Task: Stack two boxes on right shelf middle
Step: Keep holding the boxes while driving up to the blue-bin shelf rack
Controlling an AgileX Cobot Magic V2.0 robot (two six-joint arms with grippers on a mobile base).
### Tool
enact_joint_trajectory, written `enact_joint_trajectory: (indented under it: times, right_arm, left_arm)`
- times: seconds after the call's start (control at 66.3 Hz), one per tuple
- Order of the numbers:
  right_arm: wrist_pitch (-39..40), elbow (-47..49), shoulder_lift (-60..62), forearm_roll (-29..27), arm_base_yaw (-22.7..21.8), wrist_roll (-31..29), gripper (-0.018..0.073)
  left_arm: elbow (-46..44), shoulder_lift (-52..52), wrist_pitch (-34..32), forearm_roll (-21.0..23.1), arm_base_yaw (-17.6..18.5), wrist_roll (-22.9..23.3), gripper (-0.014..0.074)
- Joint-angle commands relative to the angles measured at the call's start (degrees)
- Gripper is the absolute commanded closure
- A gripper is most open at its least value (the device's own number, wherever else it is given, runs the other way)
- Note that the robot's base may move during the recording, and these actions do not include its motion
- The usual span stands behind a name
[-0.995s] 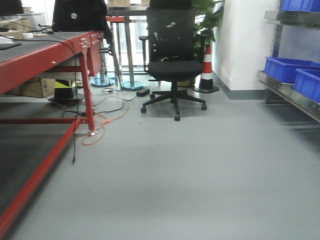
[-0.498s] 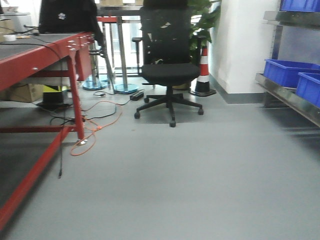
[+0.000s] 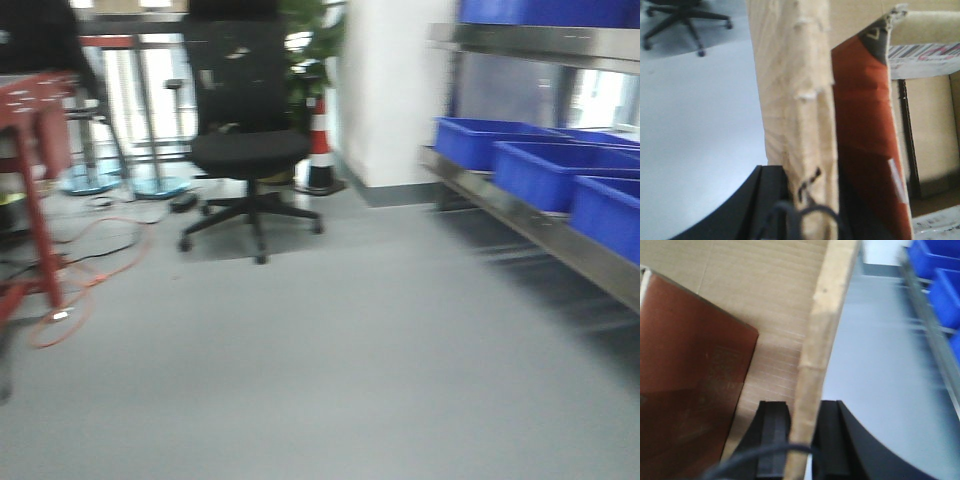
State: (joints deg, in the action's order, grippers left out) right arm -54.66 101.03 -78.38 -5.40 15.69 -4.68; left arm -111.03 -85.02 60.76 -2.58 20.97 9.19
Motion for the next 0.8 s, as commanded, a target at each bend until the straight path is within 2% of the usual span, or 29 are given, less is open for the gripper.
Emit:
enact_joint_trajectory:
  times: [0.0, 0.784]
  right_arm:
    - [1.5, 0.4, 0.7, 0.6, -0.2, -0.7, 0.0713]
    - [1.5, 0.4, 0.7, 0.6, -0.2, -0.7, 0.0713]
  left_arm:
    - [-0.8, 1.0, -5.2, 1.7, 0.0, 0.1, 0.0708]
    - [-0.8, 1.0, -5.2, 1.7, 0.0, 0.1, 0.0708]
